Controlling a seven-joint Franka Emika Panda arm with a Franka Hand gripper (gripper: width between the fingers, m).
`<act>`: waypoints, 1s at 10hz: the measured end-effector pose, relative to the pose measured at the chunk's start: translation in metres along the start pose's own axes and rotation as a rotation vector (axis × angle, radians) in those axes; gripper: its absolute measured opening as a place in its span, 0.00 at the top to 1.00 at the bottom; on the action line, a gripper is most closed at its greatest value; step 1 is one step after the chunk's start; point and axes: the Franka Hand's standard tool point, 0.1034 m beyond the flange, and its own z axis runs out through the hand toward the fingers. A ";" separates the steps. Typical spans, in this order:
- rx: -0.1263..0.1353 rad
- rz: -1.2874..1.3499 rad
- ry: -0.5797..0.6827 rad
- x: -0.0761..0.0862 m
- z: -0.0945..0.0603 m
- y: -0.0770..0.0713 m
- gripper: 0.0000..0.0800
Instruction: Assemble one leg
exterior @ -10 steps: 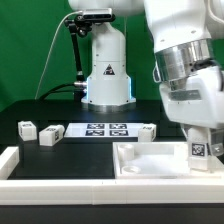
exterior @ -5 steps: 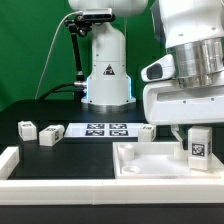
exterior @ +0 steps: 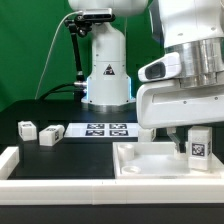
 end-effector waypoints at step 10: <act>0.000 0.546 0.031 0.000 0.001 0.013 0.66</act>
Offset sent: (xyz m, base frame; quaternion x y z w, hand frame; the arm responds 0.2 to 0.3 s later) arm 0.0000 0.0000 0.0000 0.0000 0.0000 0.0000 1.0000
